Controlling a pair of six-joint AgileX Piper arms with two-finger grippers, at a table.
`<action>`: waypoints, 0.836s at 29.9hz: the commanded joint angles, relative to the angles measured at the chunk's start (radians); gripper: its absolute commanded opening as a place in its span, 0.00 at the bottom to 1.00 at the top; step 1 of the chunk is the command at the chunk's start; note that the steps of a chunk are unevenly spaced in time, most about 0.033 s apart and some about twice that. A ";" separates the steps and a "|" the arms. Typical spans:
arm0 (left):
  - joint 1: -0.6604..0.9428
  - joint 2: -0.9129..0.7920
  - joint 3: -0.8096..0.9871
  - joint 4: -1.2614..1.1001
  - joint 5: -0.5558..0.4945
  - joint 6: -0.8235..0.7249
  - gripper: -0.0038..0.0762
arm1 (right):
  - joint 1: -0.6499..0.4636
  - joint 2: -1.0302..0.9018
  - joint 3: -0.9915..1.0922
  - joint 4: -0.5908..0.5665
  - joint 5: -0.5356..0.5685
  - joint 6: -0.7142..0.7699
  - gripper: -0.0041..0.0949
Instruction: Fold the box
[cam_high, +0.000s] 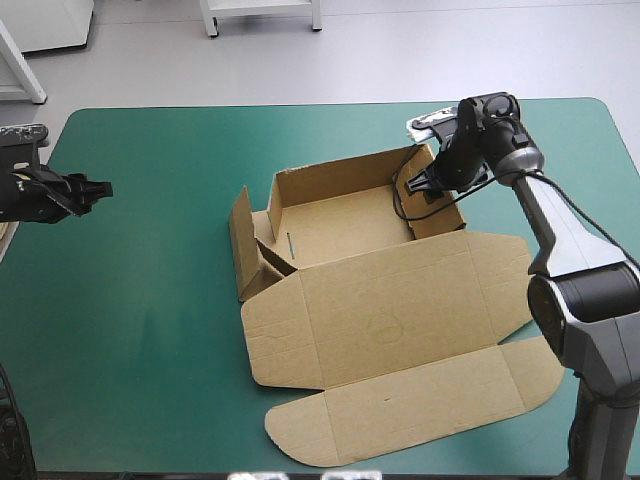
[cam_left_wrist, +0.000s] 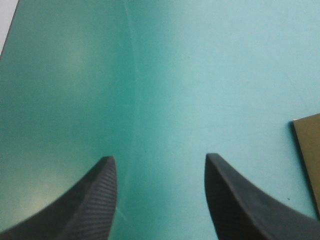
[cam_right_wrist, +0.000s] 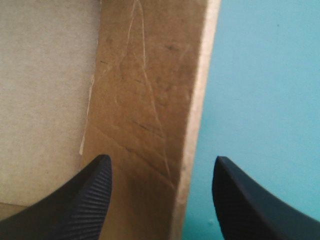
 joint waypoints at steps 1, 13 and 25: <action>0.002 -0.032 -0.027 -0.027 -0.042 -0.003 0.53 | -0.002 -0.022 -0.027 0.007 -0.043 0.003 0.61; 0.002 -0.032 -0.024 -0.044 -0.052 0.001 0.53 | -0.002 0.013 -0.029 -0.005 -0.089 0.015 0.03; 0.002 0.033 0.124 -0.065 -0.205 0.002 0.48 | -0.070 -0.081 -0.030 0.305 -0.205 -0.063 0.03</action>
